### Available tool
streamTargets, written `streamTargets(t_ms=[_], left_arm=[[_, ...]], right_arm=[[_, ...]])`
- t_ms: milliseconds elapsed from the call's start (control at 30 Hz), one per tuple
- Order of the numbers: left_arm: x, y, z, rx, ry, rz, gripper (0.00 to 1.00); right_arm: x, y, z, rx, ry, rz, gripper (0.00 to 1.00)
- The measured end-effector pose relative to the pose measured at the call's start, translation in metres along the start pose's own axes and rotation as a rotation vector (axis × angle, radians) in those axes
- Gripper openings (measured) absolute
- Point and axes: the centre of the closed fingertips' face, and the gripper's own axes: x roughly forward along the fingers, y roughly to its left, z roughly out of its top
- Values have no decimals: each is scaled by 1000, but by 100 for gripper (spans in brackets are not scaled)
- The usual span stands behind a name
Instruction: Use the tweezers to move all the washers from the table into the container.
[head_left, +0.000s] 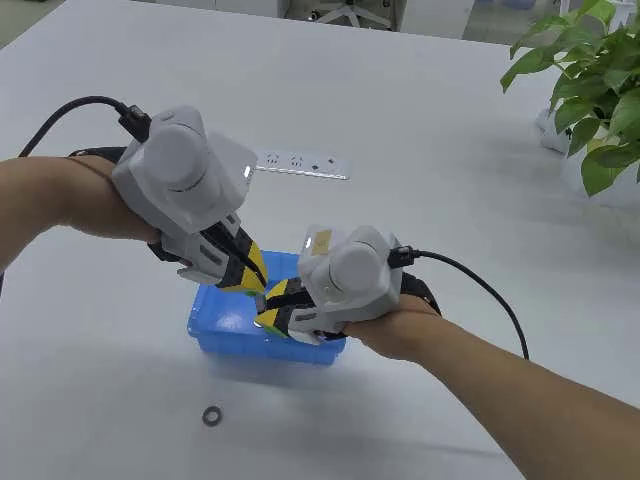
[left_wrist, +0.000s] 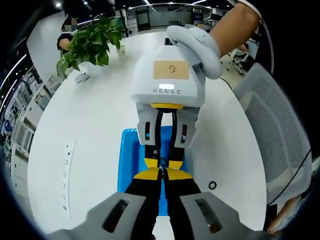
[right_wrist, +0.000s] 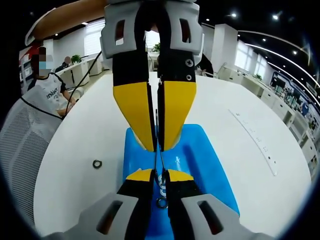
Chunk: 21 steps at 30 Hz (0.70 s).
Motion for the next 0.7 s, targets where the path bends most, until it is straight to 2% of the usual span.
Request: streamTargets(t_ms=[233,700], left_arm=[[-1,0,0,3,2,2,6],[-11,-7,10,17,3,5,6]], right_arm=[[0,1,0,-7,3,3,11],[-10,7,10,-18,-9,-10,11]])
